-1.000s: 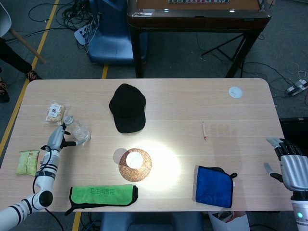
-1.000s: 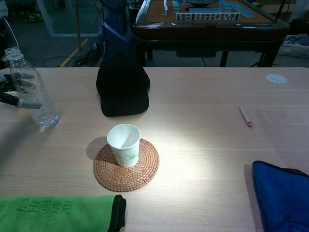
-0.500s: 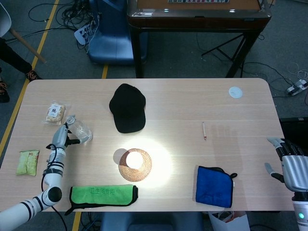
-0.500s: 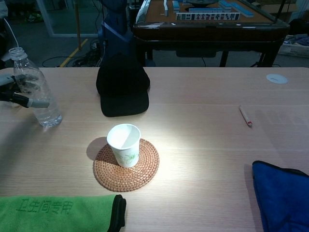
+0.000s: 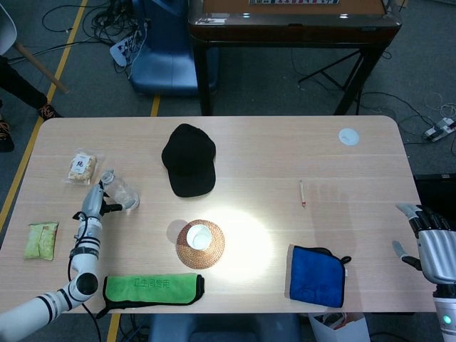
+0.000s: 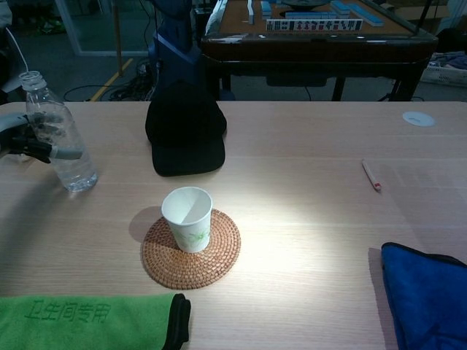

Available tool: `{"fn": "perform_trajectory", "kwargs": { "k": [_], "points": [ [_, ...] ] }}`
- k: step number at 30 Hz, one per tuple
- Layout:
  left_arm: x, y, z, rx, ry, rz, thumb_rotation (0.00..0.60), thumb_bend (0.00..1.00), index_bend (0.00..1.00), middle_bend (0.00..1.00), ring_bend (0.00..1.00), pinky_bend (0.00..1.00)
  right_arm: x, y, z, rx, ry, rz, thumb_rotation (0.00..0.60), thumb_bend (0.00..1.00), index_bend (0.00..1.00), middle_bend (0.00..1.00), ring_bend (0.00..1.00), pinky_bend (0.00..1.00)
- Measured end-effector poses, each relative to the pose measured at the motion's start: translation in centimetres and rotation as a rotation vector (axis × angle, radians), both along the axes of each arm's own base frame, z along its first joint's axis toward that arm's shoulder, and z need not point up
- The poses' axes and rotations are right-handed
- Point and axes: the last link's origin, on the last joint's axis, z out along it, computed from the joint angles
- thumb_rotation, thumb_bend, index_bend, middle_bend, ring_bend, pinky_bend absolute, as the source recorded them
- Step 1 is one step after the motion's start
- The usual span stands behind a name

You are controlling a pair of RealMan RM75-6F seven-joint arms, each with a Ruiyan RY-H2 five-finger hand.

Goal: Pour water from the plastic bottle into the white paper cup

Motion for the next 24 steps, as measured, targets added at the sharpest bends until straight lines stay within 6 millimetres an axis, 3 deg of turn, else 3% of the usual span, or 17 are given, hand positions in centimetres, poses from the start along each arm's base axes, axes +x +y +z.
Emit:
{"fn": "perform_trajectory", "kwargs": {
  "k": [6, 11, 14, 24],
  "points": [
    [0.3, 0.1, -0.4, 0.019, 0.036, 0.025, 0.600, 0.02, 0.11, 0.13, 0.12, 0.27, 0.0, 0.1, 0.1, -0.002, -0.002, 0.002, 0.600, 0.27, 0.21, 0.23, 0.16, 0.26],
    [0.6, 0.3, -0.6, 0.051, 0.035, 0.053, 0.600, 0.02, 0.26, 0.15, 0.13, 0.26, 0.0, 0.1, 0.2, -0.004, -0.005, 0.001, 0.600, 0.27, 0.21, 0.23, 0.16, 0.26],
    [0.7, 0.4, -0.7, 0.067, 0.007, 0.061, 0.600, 0.02, 0.36, 0.24, 0.16, 0.26, 0.0, 0.1, 0.2, -0.005, -0.006, 0.002, 0.600, 0.27, 0.21, 0.23, 0.16, 0.26],
    [1.1, 0.4, -1.2, 0.095, -0.009, 0.052, 0.600, 0.02, 0.51, 0.48, 0.29, 0.26, 0.0, 0.1, 0.2, -0.006, -0.006, 0.001, 0.600, 0.27, 0.21, 0.24, 0.16, 0.26]
  ]
}}
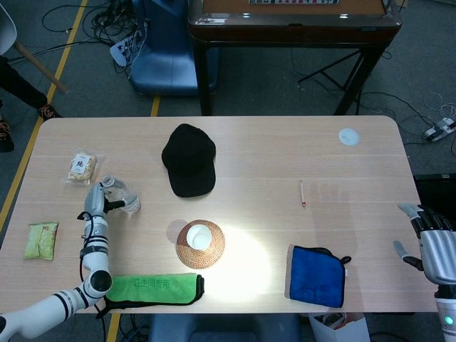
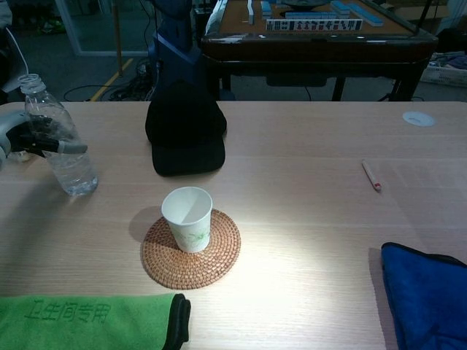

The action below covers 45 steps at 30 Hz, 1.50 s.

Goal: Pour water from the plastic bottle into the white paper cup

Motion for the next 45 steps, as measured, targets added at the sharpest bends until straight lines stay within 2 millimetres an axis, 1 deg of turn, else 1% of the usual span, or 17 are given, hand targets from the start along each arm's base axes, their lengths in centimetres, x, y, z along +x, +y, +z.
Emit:
{"fn": "perform_trajectory", "kwargs": {
  "k": [5, 8, 17, 24, 32, 37, 41, 45],
  "points": [
    [0.2, -0.1, 0.2, 0.022, 0.000, -0.021, 0.600, 0.02, 0.61, 0.62, 0.40, 0.27, 0.0, 0.0, 0.0, -0.001, -0.001, -0.001, 0.600, 0.27, 0.21, 0.24, 0.16, 0.26],
    [0.5, -0.2, 0.4, 0.043, 0.002, -0.048, 0.600, 0.02, 0.65, 0.68, 0.45, 0.29, 0.0, 0.0, 0.0, 0.000, 0.000, 0.000, 0.600, 0.26, 0.21, 0.24, 0.16, 0.26],
    [2.6, -1.4, 1.6, 0.114, 0.076, -0.189, 0.600, 0.02, 0.71, 0.77, 0.51, 0.34, 0.1, 0.1, 0.0, 0.002, 0.001, 0.004, 0.600, 0.26, 0.22, 0.25, 0.16, 0.26],
    [4.1, -2.9, 2.7, 0.117, 0.234, -0.312, 0.600, 0.02, 0.72, 0.79, 0.52, 0.38, 0.2, 0.1, -0.1, 0.006, 0.001, 0.006, 0.600, 0.27, 0.22, 0.25, 0.16, 0.26],
    [5.3, -4.8, 3.4, 0.067, 0.506, -0.441, 0.600, 0.02, 0.72, 0.79, 0.52, 0.39, 0.2, 0.1, -0.1, 0.006, -0.001, 0.006, 0.600, 0.27, 0.22, 0.25, 0.16, 0.26],
    [6.0, -6.3, 3.1, 0.030, 0.652, -0.542, 0.600, 0.02, 0.72, 0.79, 0.52, 0.39, 0.1, 0.1, -0.1, 0.008, -0.001, 0.005, 0.600, 0.27, 0.22, 0.25, 0.16, 0.26],
    [6.5, -7.2, 2.7, 0.013, 0.724, -0.614, 0.600, 0.02, 0.72, 0.79, 0.52, 0.40, 0.1, 0.1, -0.1, 0.007, -0.001, 0.005, 0.600, 0.27, 0.22, 0.25, 0.16, 0.26],
    [6.9, -7.7, 2.1, 0.000, 0.785, -0.655, 0.600, 0.02, 0.72, 0.80, 0.52, 0.41, 0.1, 0.1, -0.1, 0.007, -0.003, 0.004, 0.600, 0.27, 0.22, 0.25, 0.16, 0.26]
  ]
}}
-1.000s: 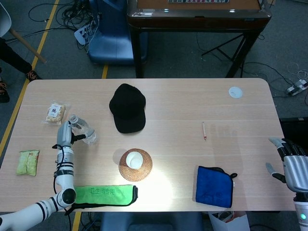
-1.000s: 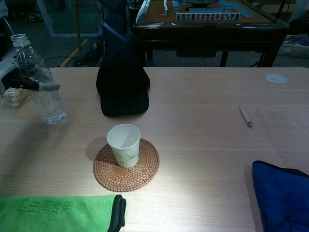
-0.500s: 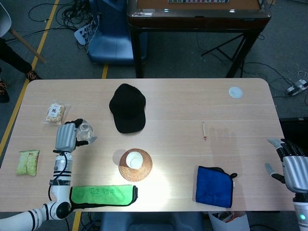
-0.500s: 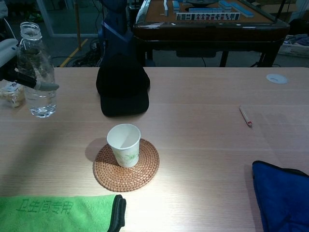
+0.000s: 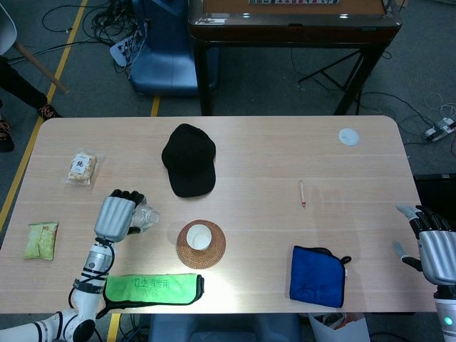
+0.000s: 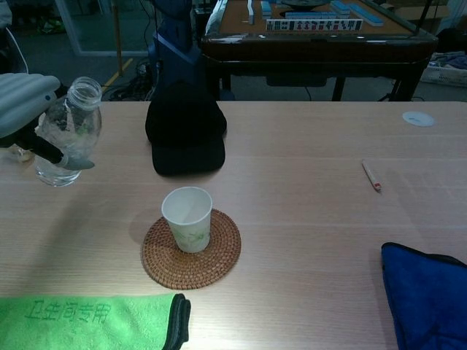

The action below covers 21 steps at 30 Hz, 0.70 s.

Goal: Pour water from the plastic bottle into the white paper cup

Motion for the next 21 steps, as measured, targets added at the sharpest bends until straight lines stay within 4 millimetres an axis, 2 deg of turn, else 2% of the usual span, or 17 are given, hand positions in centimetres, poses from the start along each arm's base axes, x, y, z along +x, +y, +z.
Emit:
{"fn": "perform_trajectory", "kwargs": {
  "k": [21],
  "points": [
    [3.3, -0.9, -3.7, -0.001, 0.407, -0.094, 0.600, 0.03, 0.73, 0.82, 0.52, 0.42, -0.2, 0.4, 1.3, -0.035, -0.028, -0.001, 0.600, 0.27, 0.22, 0.25, 0.16, 0.26]
  ]
}}
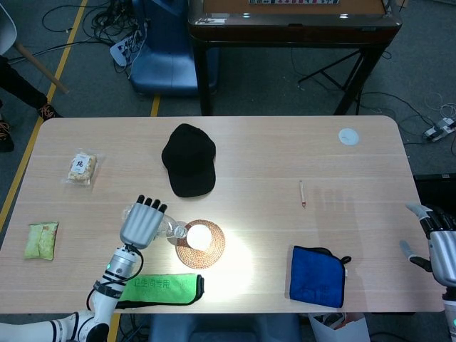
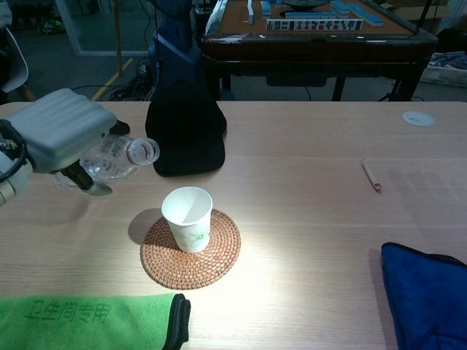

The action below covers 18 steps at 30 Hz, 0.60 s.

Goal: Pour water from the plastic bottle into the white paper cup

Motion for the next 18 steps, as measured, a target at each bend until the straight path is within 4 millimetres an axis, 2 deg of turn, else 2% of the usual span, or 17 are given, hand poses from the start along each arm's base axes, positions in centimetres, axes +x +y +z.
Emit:
{"fn": "perform_trajectory", "kwargs": {
  "k": [5, 18],
  "points": [
    [0.3, 0.1, -0.6, 0.011, 0.068, -0.010, 0.600, 0.04, 0.73, 0.82, 0.52, 0.43, 0.0, 0.1, 0.1, -0.002, -0.002, 0.004, 0.600, 0.27, 0.22, 0.25, 0.16, 0.26],
    [-0.4, 0.5, -1.3, 0.042, 0.228, -0.053, 0.600, 0.05, 0.74, 0.84, 0.54, 0.44, 0.0, 0.0, 0.1, -0.001, -0.003, 0.000, 0.600, 0.26, 0.22, 0.25, 0.16, 0.26]
  ]
}}
